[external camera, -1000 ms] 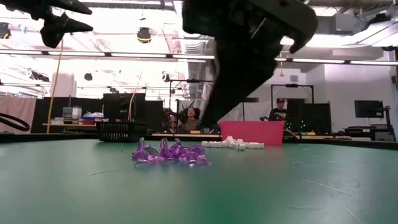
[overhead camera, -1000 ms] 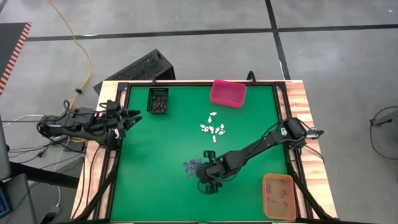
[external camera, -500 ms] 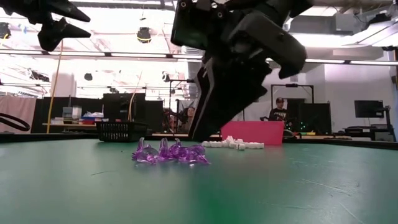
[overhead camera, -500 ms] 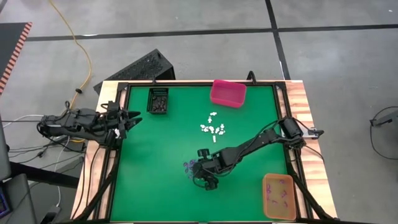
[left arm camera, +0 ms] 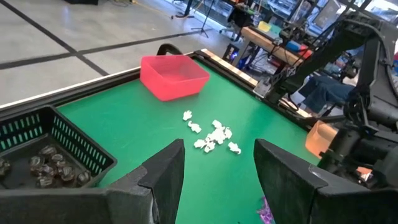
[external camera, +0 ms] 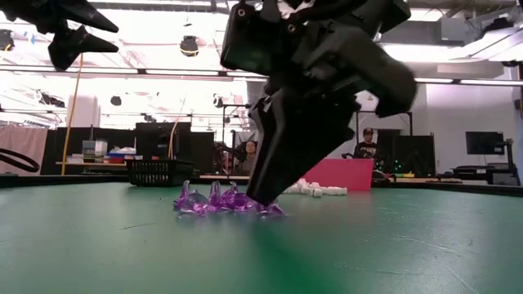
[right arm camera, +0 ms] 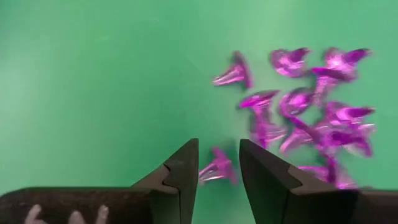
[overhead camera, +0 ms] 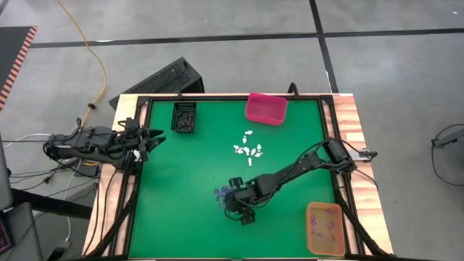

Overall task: Sort Halloween decoration
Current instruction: Put the pink witch hat toy into the orange bin

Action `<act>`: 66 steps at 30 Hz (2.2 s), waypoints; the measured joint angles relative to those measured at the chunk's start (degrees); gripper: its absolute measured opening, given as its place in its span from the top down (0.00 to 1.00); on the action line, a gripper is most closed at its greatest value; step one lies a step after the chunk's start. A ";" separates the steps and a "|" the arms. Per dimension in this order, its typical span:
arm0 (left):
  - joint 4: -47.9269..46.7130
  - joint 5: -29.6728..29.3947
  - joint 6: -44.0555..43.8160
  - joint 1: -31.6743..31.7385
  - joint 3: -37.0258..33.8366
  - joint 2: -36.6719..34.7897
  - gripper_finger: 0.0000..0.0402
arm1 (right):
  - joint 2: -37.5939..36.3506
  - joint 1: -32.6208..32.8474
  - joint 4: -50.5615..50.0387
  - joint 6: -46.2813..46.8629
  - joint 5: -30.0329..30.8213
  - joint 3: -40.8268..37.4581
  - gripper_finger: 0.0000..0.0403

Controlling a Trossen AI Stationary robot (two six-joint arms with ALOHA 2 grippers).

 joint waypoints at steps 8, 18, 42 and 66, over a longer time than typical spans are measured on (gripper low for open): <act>-0.17 0.02 -0.36 0.00 0.00 0.00 0.55 | 0.00 0.16 -2.26 0.61 1.54 0.02 0.76; -0.17 0.02 -0.43 0.00 0.00 0.00 0.55 | -0.35 0.85 -2.65 8.24 1.52 0.15 0.96; -0.58 -0.09 -6.82 0.00 0.00 0.00 0.55 | -22.51 16.03 -48.11 53.45 -4.59 0.04 0.96; -3.29 -1.44 -16.95 -0.01 0.00 0.00 0.55 | -26.14 41.72 -51.22 99.33 -7.98 -4.39 0.74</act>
